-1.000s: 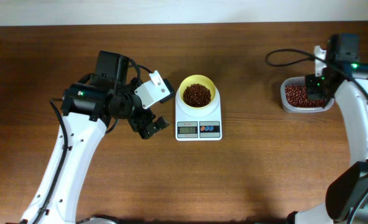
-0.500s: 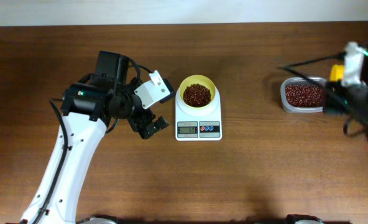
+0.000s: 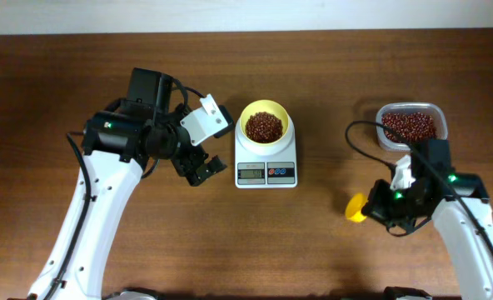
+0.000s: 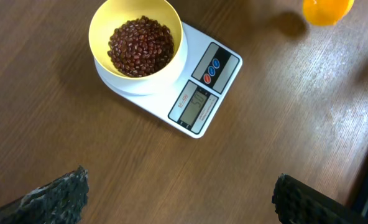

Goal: Scoop item into bowl and weigh 50g on scale
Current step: 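Carry the empty scoop with the right gripper right past the bean tub, then lower the scoop and release it on the table with the right gripper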

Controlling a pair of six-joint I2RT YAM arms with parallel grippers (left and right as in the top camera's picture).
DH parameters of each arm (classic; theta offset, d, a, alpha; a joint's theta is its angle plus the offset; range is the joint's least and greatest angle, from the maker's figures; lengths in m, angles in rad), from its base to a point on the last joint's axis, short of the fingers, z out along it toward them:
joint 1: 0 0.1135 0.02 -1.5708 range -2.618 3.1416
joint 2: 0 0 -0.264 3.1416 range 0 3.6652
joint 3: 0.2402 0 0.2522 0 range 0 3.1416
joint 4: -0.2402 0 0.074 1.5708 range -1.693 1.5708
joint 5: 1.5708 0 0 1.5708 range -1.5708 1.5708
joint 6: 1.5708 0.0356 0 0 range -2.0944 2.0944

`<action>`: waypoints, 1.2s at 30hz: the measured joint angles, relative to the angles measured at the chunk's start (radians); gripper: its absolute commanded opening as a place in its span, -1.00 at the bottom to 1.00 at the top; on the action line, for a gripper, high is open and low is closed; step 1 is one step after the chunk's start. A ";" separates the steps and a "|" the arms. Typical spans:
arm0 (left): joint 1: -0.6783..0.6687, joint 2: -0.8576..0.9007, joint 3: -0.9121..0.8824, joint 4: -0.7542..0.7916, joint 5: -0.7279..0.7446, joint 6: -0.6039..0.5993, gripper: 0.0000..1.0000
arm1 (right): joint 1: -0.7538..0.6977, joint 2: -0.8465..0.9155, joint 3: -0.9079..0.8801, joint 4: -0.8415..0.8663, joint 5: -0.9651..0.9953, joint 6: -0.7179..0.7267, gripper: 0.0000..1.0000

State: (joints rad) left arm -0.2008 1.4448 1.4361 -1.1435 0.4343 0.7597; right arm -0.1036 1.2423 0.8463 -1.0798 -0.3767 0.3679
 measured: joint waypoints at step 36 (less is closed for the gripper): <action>0.000 0.000 0.000 0.000 0.000 0.000 0.98 | -0.037 0.000 0.042 0.116 0.479 0.126 0.98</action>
State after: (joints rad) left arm -0.2008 1.4448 1.4361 -1.1435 0.4339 0.7601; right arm -0.1406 1.2427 0.8883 -0.9642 0.1020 0.4938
